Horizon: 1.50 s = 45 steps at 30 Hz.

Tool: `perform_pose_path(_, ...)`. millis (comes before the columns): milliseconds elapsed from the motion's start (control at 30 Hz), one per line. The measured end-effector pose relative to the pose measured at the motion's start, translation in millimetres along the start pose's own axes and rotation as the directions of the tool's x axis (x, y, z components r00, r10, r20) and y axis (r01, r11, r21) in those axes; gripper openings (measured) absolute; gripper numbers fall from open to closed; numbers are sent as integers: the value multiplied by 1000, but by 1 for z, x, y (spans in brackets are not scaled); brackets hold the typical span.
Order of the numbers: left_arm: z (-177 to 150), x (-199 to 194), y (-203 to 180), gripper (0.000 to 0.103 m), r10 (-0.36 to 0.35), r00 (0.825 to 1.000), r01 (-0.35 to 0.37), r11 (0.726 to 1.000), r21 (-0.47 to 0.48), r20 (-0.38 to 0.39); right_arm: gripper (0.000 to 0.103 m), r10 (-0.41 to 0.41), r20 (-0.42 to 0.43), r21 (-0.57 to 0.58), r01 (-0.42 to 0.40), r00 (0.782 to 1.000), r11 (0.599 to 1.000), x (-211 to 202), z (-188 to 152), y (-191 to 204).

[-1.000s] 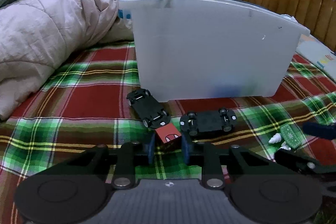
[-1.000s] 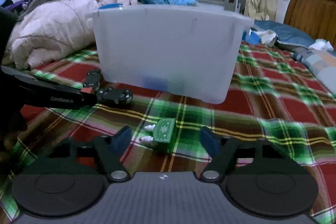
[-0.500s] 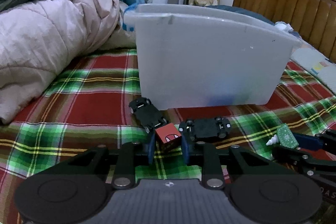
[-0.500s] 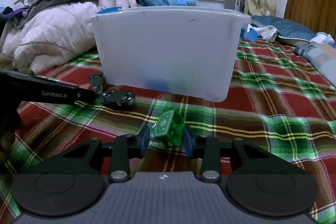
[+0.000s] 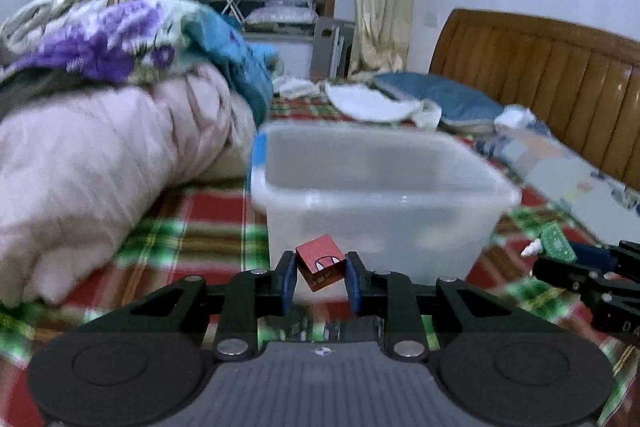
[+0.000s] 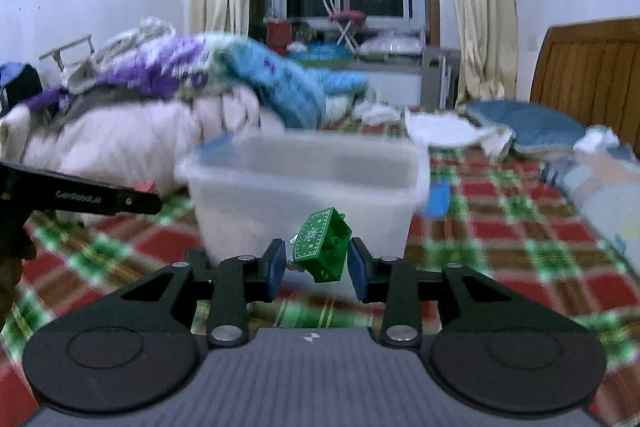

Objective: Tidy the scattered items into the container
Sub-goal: 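Drop red block into the bin with left tool while right tool releases green car, then grasp the white-black car with left tool while right tool grasps black car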

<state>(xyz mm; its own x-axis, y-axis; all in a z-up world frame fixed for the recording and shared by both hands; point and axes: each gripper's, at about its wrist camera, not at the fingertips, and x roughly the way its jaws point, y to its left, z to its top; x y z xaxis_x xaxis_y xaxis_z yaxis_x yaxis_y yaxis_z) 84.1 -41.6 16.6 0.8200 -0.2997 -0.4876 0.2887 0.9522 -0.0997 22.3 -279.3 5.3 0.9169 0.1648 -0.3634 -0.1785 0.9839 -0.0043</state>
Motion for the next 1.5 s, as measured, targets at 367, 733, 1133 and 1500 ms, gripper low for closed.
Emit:
perform_pose_path(367,73,56,-7,29,29,1000,-29,999,13,-2,38,-17,-20,-30,16,1000,999,67,69,-21)
perform_pose_path(733,64,98,0,67,93,993,-92,996,21,-76,70,-62,-99,4,62,993,998,108,57,-32)
perform_pose_path(1133,-2,48,16,69,79,997,-79,996,33,-23,75,-12,1,-26,12,1000,1000,43,17,-2)
perform_pose_path(1500,-62,72,16,69,123,987,-119,992,42,-105,73,47,-155,-42,-54,987,998,68,-55,57)
